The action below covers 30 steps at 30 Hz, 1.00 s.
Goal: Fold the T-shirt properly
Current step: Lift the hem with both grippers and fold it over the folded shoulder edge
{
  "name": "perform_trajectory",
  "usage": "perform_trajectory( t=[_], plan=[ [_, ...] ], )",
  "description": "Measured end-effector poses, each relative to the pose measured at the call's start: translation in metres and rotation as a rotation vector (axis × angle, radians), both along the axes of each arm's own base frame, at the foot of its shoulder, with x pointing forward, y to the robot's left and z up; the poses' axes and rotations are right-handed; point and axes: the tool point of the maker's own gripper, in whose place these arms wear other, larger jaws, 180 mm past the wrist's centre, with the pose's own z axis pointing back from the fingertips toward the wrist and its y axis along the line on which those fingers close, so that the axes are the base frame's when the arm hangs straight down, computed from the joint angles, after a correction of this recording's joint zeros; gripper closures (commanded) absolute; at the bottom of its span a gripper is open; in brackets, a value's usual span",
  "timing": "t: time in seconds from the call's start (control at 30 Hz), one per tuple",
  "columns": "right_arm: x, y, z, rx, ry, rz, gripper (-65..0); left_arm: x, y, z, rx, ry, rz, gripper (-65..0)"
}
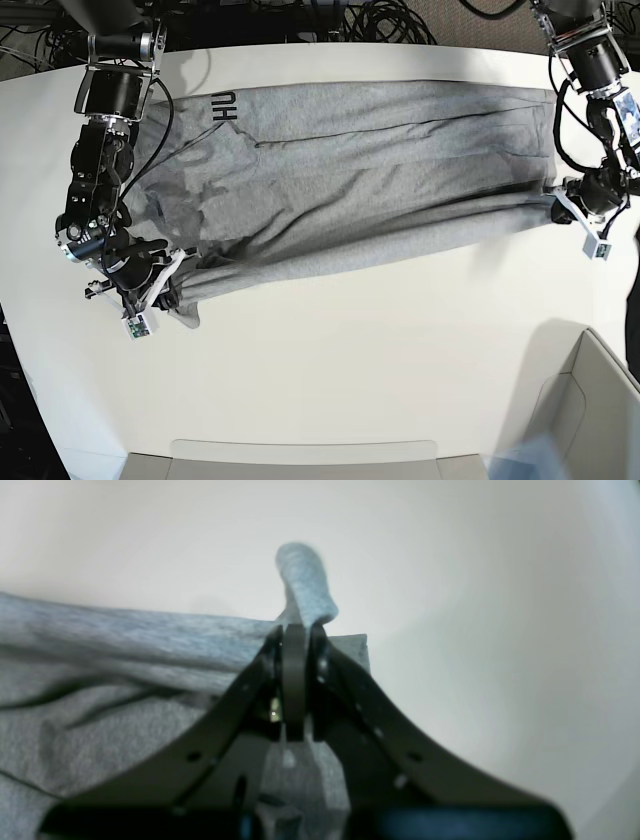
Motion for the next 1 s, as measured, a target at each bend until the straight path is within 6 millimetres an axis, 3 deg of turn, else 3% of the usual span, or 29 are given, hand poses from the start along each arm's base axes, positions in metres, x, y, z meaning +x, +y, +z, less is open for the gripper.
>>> perform_trajectory(
  t=[0.13, 0.4, 0.77, 1.0],
  plan=[
    [-0.015, 0.003, -0.005, -0.008, 0.005, 0.009, 0.0, -0.017, -0.002, -0.01, 0.012, 0.037, -0.01, 0.0],
    [-0.043, 0.006, -0.012, -0.033, 0.013, 0.022, 0.0, -0.03, -0.008, 0.025, 0.092, -0.013, -0.022, 0.0],
    [-0.077, -0.019, -0.012, -0.005, 0.069, -0.02, 0.0, -0.063, -0.008, 0.007, 0.089, 0.088, -0.016, 0.0],
    [-0.087, -0.033, -0.005, -0.029, 0.055, -0.048, 0.0, -0.074, -0.025, 0.02, 0.137, 0.057, -0.067, 0.0]
  ],
)
